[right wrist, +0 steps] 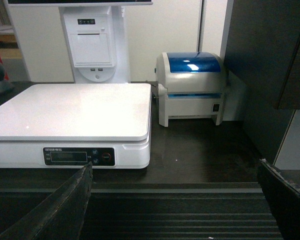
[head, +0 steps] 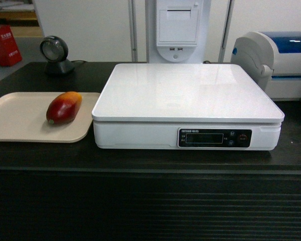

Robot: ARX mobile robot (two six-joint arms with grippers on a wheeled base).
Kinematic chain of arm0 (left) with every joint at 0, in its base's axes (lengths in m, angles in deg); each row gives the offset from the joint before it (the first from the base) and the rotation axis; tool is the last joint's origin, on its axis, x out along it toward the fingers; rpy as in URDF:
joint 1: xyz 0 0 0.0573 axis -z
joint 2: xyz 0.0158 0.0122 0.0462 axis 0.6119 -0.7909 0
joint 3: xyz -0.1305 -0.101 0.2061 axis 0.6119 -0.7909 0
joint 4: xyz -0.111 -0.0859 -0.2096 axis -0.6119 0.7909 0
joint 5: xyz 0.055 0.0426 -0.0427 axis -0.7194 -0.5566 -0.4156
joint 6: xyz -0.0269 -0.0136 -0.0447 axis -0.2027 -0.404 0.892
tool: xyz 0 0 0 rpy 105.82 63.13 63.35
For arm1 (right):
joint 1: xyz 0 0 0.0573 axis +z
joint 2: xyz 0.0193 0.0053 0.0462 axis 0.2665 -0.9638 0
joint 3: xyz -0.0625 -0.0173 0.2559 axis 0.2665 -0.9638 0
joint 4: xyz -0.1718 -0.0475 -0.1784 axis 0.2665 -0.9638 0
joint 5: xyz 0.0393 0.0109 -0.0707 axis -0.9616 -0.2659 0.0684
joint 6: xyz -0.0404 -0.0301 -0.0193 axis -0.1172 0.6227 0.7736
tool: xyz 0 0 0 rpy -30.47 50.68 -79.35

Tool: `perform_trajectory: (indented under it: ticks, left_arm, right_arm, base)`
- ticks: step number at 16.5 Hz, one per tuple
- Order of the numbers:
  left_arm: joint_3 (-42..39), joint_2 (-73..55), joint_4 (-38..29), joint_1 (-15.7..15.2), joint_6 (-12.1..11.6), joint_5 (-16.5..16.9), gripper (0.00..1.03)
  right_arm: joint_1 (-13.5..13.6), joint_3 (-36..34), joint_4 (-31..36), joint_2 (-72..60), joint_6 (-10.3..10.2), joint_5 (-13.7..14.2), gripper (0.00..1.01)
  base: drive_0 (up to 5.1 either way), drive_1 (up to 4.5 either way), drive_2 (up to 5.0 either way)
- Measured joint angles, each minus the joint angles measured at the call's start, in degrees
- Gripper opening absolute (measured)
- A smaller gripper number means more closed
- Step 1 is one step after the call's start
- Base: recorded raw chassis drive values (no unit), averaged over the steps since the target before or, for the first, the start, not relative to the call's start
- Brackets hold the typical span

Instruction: Place dark red mango on scale at checkout

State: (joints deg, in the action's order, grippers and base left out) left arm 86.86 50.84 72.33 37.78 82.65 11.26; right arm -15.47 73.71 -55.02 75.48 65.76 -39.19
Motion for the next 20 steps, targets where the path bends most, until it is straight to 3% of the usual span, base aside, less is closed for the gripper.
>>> perform_trajectory:
  ticks: [9, 10, 11, 12, 13, 14, 20]
  left_arm:
    - [0.0, 0.0, 0.0, 0.0, 0.0, 0.0, 0.98]
    - [2.2, -2.3, 6.9, 2.8, 2.1, -6.0, 0.98]
    - [5.6, -9.1, 10.7, 8.0, 4.9, -14.3, 0.98]
    - [8.0, -13.9, 8.1, 11.5, 6.3, -19.6, 0.98]
    - [10.4, -16.9, 4.3, 11.8, 6.4, -21.4, 0.98]
    - [13.2, -21.0, -1.0, 10.8, 5.9, -19.7, 0.98]
    - [15.8, -29.8, -9.6, 6.8, 4.4, -13.0, 0.98]
  right_arm:
    - [0.0, 0.0, 0.0, 0.0, 0.0, 0.0, 0.98]
    - [0.0, 0.0, 0.0, 0.0, 0.0, 0.0, 0.98]
    - [0.0, 0.0, 0.0, 0.0, 0.0, 0.1, 0.98]
    - [0.0, 0.0, 0.0, 0.0, 0.0, 0.0, 0.98]
    - [0.0, 0.0, 0.0, 0.0, 0.0, 0.0, 0.98]
    - [0.0, 0.0, 0.0, 0.0, 0.0, 0.0, 0.98]
    - [0.0, 0.0, 0.0, 0.0, 0.0, 0.0, 0.98]
  base:
    - [0.0, 0.0, 0.0]
    - [0.0, 0.0, 0.0]
    - [0.0, 0.0, 0.0]
    - [0.0, 0.0, 0.0]
    - [0.0, 0.0, 0.0]
    - [0.0, 0.0, 0.0]
    - [0.0, 0.0, 0.0]
